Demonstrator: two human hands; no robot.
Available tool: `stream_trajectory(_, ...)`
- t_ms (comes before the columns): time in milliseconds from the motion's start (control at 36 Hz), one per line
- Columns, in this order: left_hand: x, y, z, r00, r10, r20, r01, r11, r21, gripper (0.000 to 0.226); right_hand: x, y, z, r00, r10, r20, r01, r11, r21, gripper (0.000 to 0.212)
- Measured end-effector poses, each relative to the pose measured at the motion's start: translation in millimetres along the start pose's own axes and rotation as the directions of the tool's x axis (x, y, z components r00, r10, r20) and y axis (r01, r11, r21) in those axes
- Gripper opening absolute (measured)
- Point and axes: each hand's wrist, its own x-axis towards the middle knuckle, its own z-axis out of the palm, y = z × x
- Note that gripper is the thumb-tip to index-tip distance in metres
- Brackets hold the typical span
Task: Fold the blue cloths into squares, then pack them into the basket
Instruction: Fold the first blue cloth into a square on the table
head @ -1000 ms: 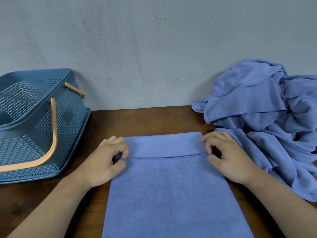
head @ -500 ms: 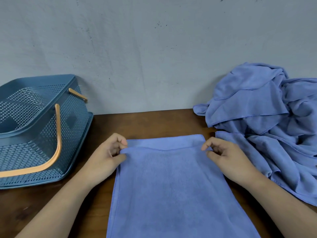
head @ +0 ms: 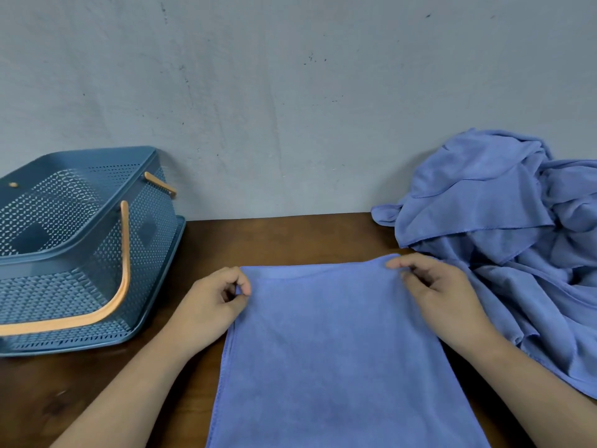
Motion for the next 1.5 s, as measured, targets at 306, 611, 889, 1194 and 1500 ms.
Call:
stream_trajectory(306, 5, -5, 7, 0.989, -0.068, -0.134, 0.069, 0.998, -0.001, 0.024, 6, 18, 16, 0.977, -0.084, 0.197, 0.183, 0.802, -0.569, 0.04)
stream_trajectory(611, 8, 0, 3, 0.956, 0.087, -0.282, -0.092, 0.996, -0.008, 0.035, 5, 14, 17, 0.976, -0.089, 0.199, 0.193, 0.779, -0.596, 0.039)
stream_trajectory(889, 10, -18, 12, 0.998, 0.029, -0.049, -0.008, 0.925, 0.381, 0.034, 6, 16, 17, 0.978, -0.088, 0.19, 0.184, 0.791, -0.584, 0.04)
stream_trajectory(1194, 10, -20, 12, 0.998, 0.027, -0.062, -0.001, 0.923, 0.384, 0.035, 9, 19, 17, 0.979, 0.009, 0.204, 0.15, 0.647, -0.747, 0.079)
stream_trajectory(1500, 14, -14, 10, 0.999, 0.002, -0.054, 0.014, 0.953, 0.301, 0.04, 14, 18, 12, 0.984, -0.034, 0.176, 0.151, 0.682, -0.716, 0.049)
